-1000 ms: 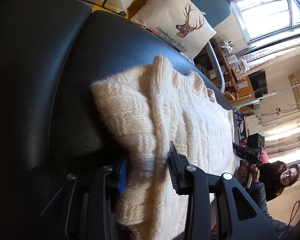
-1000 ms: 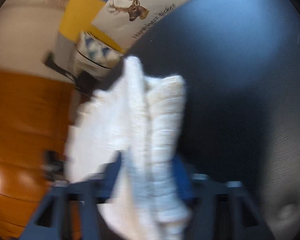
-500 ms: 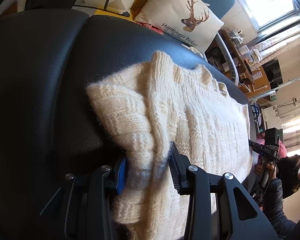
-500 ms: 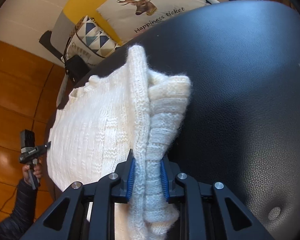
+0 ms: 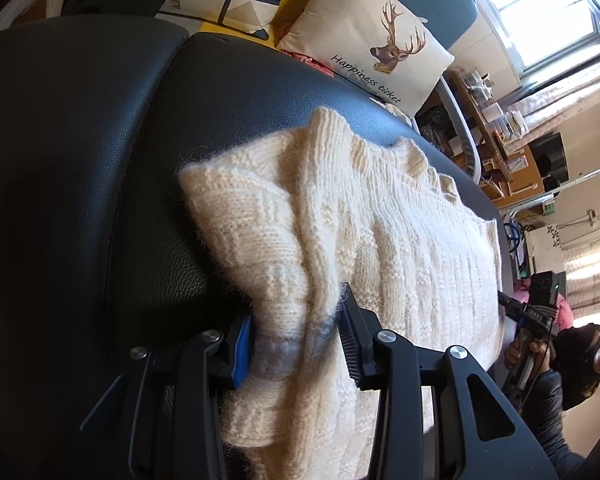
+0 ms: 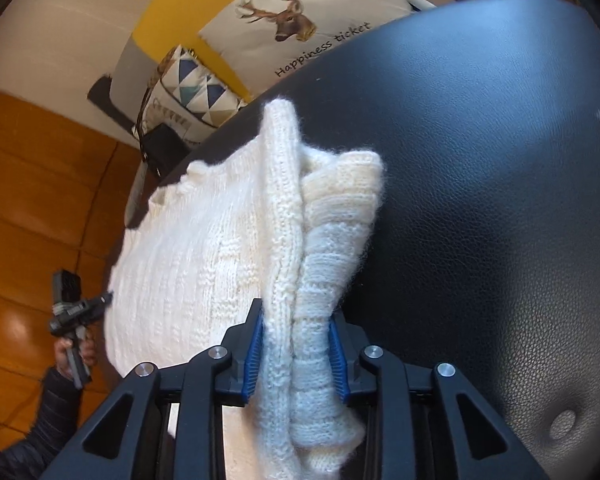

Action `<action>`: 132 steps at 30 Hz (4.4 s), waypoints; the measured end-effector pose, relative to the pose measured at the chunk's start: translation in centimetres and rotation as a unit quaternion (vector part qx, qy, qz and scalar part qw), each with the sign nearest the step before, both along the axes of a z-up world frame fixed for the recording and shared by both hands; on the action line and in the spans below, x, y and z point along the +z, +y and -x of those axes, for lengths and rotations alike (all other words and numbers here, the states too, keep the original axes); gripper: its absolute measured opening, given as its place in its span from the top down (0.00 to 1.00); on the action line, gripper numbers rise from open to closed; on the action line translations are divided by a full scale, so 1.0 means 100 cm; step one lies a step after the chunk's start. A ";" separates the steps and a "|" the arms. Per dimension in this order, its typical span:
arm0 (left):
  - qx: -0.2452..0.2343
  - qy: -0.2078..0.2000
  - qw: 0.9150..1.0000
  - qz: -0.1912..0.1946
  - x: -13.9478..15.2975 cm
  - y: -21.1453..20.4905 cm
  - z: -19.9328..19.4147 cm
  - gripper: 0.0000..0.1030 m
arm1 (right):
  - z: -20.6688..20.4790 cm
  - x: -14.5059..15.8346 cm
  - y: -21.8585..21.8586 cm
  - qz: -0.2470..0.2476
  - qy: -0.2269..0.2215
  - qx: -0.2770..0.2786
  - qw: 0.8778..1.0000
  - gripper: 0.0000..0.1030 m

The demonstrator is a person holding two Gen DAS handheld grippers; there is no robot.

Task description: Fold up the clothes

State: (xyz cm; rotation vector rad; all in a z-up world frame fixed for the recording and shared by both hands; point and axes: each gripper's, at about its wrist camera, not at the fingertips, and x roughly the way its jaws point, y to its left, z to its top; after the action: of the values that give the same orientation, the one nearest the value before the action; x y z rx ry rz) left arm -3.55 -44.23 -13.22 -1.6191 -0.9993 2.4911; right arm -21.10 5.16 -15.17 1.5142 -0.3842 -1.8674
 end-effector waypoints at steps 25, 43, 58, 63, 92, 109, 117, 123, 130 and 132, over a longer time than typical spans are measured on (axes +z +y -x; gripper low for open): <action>0.032 0.073 0.984 0.161 0.034 0.041 -0.050 0.83 | -0.001 0.010 -0.023 -0.061 0.054 0.023 0.996 0.82; 0.166 0.170 0.912 0.334 0.122 0.054 -0.184 0.83 | -0.013 0.044 -0.186 -0.092 0.147 0.192 0.966 0.84; 0.315 0.144 0.886 0.308 0.109 0.035 -0.301 0.83 | -0.077 0.060 -0.394 -0.193 0.301 0.391 0.848 0.84; 0.335 0.123 0.892 0.277 0.088 0.035 -0.310 0.82 | -0.094 0.061 -0.442 -0.216 0.336 0.414 0.818 0.84; 0.382 -0.004 0.907 0.179 0.042 0.034 -0.345 0.75 | -0.040 0.064 -0.418 -0.098 0.177 0.255 0.946 0.75; 0.275 0.142 0.918 0.247 0.122 -0.001 -0.245 0.75 | -0.061 0.048 -0.350 -0.088 0.162 0.216 0.959 0.83; 0.124 0.153 0.976 0.091 0.102 -0.052 -0.051 0.75 | -0.062 0.020 -0.337 -0.146 0.196 0.226 0.943 0.83; 0.110 0.093 0.988 -0.055 0.049 -0.079 0.023 0.75 | -0.052 0.016 -0.328 -0.114 0.173 0.218 0.954 0.83; 0.148 0.032 0.986 -0.063 0.014 -0.092 0.059 0.75 | -0.055 0.012 -0.323 -0.095 0.179 0.220 0.954 0.83; 0.149 0.022 0.988 -0.043 0.008 -0.091 0.068 0.75 | -0.055 0.010 -0.321 -0.088 0.178 0.215 0.956 0.83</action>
State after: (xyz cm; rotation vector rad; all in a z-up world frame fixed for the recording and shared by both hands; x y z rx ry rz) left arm -10.34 -53.35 -12.38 -1.4808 -1.4174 2.6041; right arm -15.58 -26.93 -14.12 1.2111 0.2681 -1.7980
